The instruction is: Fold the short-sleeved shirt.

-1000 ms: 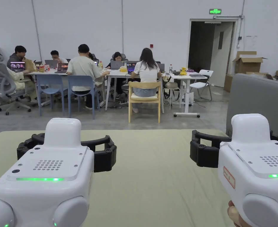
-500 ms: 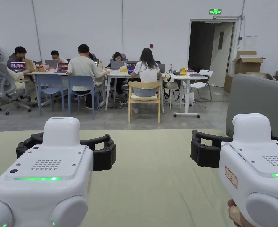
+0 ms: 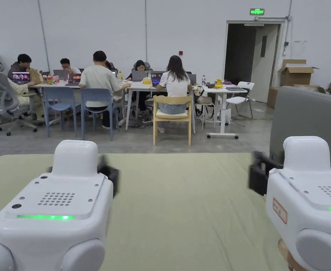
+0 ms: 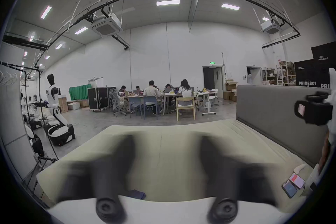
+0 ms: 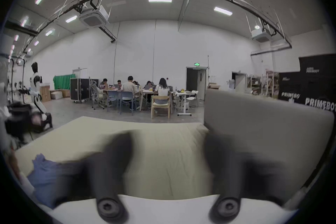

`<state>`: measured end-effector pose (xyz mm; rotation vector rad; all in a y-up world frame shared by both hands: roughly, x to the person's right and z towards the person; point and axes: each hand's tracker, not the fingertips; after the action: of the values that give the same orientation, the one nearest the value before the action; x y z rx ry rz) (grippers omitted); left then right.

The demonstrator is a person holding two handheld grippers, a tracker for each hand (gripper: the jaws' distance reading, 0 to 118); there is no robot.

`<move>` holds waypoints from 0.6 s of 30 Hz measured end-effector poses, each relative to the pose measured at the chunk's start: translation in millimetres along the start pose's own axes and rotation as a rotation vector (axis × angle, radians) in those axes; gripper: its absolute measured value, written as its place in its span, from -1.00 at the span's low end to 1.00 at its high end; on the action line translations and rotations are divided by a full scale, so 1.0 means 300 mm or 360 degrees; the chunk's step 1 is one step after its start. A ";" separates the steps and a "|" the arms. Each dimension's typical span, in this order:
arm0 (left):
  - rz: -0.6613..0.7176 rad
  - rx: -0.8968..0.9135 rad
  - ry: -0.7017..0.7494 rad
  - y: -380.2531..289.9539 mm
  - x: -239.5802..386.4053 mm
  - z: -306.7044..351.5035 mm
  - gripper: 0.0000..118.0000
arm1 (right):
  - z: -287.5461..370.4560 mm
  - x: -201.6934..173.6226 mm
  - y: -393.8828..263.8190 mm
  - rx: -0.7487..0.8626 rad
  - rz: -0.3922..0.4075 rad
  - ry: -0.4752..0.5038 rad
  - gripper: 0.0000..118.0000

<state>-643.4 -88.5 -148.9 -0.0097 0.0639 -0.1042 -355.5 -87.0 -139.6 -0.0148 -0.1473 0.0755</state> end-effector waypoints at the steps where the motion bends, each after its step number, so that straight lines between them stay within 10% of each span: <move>1: -0.0072 -0.0103 0.0018 0.016 -0.012 -0.011 -1.00 | -0.014 -0.004 -0.016 -0.0086 0.0019 -0.0094 -0.96; 6: 0.0114 -0.0179 -0.0075 -0.033 -0.100 -0.003 -1.00 | -0.070 -0.087 -0.041 -0.0134 0.0086 0.0094 -0.96; 14: 0.0178 -0.0311 0.0818 -0.104 -0.675 0.347 -1.00 | 0.048 -0.890 -0.062 -0.0261 0.0110 0.1503 -0.96; 18: 0.0053 -0.0483 0.0961 -0.148 -0.808 0.444 -1.00 | 0.162 -1.076 -0.073 -0.0229 0.0122 0.1669 -0.96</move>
<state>-880.2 -106.6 0.0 -0.2805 0.6824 -0.0602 -679.4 -133.1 -138.1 -0.1997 0.8969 0.1248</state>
